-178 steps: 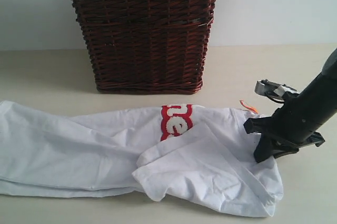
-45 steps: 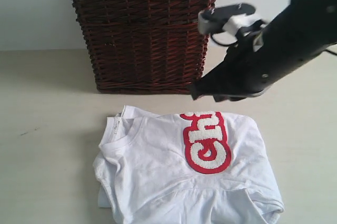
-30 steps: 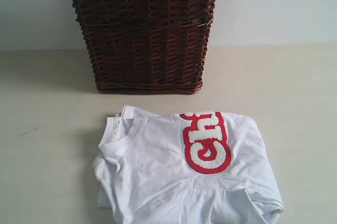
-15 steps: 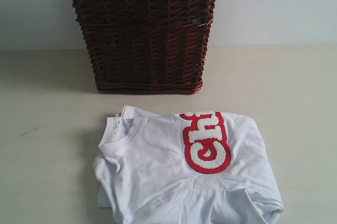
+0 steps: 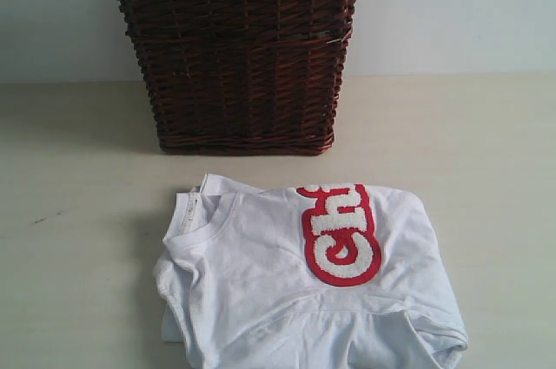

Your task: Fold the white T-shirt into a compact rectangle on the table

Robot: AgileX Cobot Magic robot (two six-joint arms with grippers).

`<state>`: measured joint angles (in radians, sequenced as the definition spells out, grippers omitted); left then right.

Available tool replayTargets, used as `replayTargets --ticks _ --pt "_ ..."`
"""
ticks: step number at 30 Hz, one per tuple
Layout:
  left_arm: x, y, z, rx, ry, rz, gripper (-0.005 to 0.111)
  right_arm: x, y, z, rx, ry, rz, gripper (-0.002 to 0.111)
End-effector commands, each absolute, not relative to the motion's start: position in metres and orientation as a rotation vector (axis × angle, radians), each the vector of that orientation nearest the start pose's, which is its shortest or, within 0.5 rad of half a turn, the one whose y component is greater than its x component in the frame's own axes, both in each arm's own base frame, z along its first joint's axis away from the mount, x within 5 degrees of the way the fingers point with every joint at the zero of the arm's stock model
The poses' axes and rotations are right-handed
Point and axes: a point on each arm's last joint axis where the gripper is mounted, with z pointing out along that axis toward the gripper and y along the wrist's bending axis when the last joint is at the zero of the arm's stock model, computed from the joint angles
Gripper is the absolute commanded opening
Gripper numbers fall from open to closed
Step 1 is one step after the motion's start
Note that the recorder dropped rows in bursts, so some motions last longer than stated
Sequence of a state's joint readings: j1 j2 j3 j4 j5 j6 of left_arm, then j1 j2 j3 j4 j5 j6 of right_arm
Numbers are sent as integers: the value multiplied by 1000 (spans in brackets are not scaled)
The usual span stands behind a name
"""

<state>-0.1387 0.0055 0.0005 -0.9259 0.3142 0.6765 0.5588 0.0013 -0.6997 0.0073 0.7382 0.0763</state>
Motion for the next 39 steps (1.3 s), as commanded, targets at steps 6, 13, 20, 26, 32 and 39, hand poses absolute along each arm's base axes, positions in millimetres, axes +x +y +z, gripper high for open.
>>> replayTargets --ticks 6,13,20,26,32,39 --pt "49 -30 196 120 1692 -482 0 -25 -15 358 -362 1506 515 0" --pt "49 -30 196 120 1692 -482 0 -26 -14 358 -327 1510 478 0" --pt "49 -30 196 120 1692 -482 0 -27 -10 358 -216 1521 352 0" --pt "49 -30 196 120 1692 -482 0 -22 -14 364 -188 1387 128 0" --pt "49 -30 196 120 1692 -482 0 0 -6 352 -234 1178 -50 0" --pt "49 -30 196 120 1692 -482 0 32 5 296 -261 1177 -164 0"
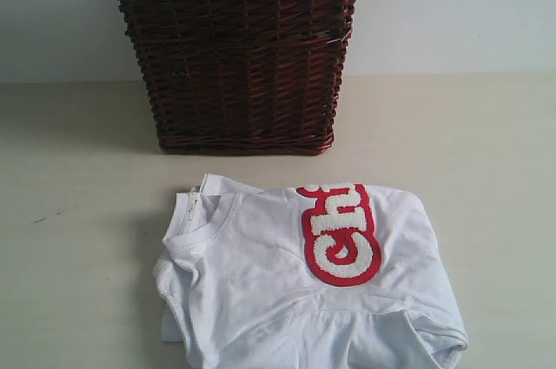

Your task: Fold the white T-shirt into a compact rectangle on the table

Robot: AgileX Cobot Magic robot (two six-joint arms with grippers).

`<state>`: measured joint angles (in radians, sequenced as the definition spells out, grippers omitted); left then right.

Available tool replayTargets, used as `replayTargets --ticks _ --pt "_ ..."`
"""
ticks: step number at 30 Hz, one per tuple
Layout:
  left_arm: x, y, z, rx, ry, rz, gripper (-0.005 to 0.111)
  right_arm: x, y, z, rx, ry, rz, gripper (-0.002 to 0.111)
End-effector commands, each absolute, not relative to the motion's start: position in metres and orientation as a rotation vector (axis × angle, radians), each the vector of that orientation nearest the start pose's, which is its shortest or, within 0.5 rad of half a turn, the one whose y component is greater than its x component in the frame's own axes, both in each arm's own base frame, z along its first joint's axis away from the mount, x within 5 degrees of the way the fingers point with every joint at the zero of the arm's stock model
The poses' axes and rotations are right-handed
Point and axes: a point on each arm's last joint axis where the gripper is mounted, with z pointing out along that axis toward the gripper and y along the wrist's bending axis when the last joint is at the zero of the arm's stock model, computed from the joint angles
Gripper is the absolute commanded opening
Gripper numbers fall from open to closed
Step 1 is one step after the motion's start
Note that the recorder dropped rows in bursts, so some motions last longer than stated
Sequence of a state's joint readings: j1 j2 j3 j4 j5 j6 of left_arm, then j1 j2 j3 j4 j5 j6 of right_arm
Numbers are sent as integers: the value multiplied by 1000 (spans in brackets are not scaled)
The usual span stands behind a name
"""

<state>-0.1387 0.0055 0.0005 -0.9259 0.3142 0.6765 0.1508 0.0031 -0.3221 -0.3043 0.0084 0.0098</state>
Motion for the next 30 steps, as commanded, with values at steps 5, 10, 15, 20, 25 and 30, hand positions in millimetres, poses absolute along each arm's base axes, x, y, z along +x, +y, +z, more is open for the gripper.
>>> replayTargets --ticks 5,10,15,20,25,30 --pt "49 -30 196 120 1692 -482 0 50 3 245 -147 1352 -92 0" --pt "49 -30 196 120 1692 -482 0 56 3 217 -64 1442 8 0" --pt "49 -30 196 120 1692 -482 0 56 3 210 -25 1517 47 0" --pt "49 -30 196 120 1692 -482 0 56 2 195 -10 1680 48 0" --pt "49 -30 196 120 1692 -482 0 55 1 189 11 1747 55 0" --pt "49 -30 196 120 1692 -482 0 55 0 187 8 1769 29 0"
